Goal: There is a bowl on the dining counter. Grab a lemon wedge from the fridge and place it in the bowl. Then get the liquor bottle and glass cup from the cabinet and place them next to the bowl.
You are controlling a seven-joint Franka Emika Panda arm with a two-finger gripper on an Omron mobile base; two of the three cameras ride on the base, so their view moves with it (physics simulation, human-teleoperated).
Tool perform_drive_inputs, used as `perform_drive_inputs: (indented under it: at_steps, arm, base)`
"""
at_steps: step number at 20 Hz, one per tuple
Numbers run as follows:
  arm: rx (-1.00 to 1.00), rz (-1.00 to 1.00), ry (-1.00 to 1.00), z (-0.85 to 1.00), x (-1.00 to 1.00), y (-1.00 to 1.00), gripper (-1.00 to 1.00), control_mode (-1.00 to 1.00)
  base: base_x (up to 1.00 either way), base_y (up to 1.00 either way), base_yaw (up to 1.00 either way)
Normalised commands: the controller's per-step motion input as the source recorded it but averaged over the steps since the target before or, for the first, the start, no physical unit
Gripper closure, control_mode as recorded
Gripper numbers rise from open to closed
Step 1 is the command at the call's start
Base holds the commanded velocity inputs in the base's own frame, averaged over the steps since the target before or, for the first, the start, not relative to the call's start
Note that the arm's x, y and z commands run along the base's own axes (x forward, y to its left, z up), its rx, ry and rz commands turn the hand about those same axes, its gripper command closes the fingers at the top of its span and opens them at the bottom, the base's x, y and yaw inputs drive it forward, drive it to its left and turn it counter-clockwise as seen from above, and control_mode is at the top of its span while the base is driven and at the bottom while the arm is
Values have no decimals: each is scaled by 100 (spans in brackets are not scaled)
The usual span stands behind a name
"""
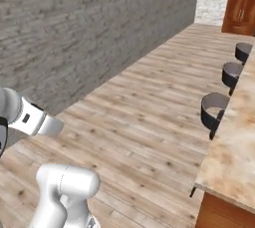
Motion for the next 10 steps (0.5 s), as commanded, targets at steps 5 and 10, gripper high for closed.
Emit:
perform_drive_inputs:
  at_steps: [5,10]
  arm:
    - [0,0,0,0,0,0,-100,100]
    - [0,0,0,0,0,0,-100,100]
  base:
    - [100,82,-36]
    - [100,71,-38]
